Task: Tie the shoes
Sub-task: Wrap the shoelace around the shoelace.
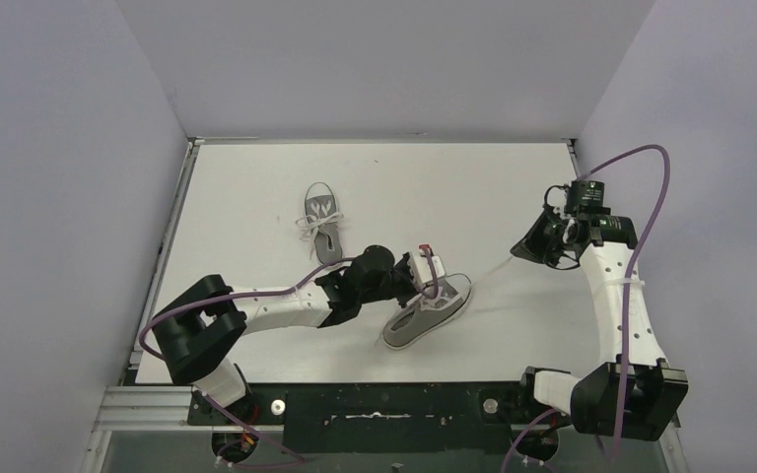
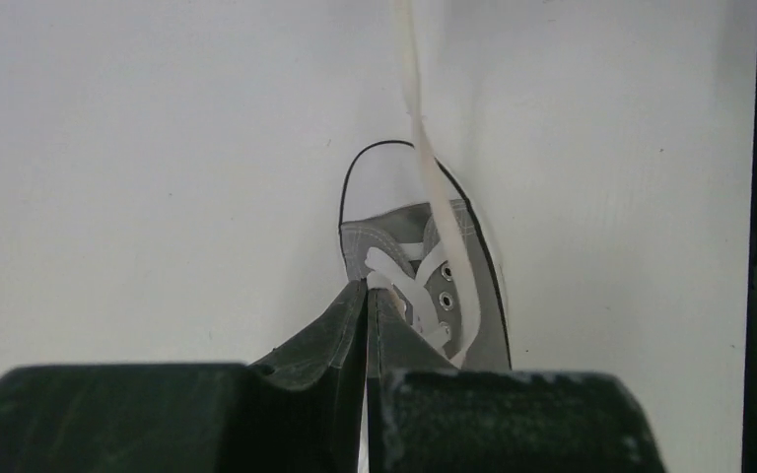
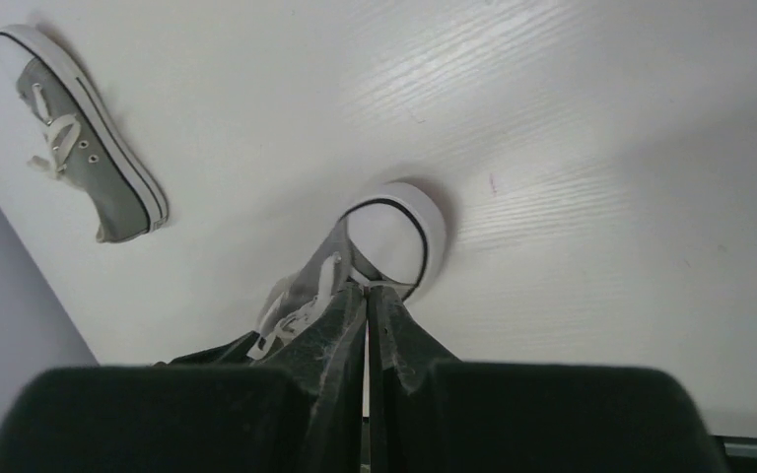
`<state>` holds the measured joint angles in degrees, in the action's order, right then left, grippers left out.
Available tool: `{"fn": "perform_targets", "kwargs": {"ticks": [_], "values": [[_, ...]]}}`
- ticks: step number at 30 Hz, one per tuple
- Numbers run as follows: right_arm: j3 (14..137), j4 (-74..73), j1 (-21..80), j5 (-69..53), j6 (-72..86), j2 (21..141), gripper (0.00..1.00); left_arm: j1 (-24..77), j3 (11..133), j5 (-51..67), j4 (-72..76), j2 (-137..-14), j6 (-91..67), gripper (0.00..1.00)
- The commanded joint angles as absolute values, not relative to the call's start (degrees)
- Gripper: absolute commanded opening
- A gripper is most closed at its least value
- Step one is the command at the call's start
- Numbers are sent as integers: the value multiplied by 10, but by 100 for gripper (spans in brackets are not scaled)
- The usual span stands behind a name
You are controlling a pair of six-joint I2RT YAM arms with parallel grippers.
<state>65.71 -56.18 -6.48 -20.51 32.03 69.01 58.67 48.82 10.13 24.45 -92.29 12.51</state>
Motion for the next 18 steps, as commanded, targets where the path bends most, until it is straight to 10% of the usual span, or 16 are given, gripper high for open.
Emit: {"fn": "perform_targets", "kwargs": {"ticks": [1,18], "values": [[679,-488,-52,-298,311,710,0,593,478,170,309,-917,126,0],[787,-451,102,-367,286,839,0,622,451,184,310,-894,28,0]]}}
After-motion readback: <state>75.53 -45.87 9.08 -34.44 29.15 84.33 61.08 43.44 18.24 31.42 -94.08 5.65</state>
